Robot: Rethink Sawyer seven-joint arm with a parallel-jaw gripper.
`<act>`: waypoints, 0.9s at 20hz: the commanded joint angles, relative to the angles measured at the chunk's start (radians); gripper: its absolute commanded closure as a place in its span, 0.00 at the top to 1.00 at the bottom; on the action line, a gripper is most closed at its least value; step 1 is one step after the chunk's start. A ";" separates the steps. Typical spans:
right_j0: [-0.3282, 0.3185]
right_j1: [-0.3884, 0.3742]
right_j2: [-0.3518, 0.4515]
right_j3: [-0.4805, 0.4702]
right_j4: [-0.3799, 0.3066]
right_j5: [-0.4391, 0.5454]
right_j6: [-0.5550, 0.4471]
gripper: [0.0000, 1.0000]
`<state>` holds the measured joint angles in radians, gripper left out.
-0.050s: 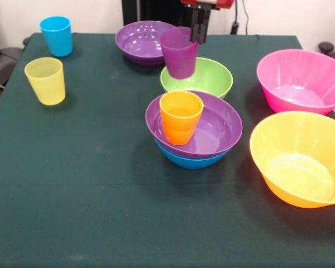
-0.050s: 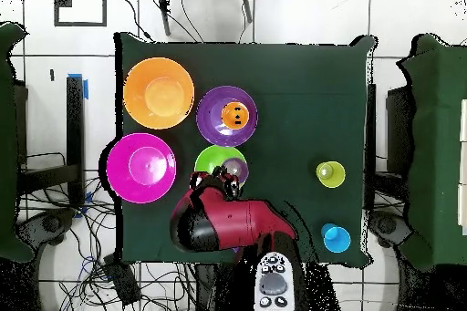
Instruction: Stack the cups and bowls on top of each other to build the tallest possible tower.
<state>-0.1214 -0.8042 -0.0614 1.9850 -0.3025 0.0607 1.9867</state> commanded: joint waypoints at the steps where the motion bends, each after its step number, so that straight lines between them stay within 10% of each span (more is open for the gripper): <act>1: -0.003 0.067 0.051 -0.158 0.072 0.138 0.094 0.00; 18: 0.149 0.148 -0.088 -0.226 0.117 0.185 0.135 0.00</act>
<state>-0.0085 -0.7170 -0.1537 1.8216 -0.2209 0.1508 1.9867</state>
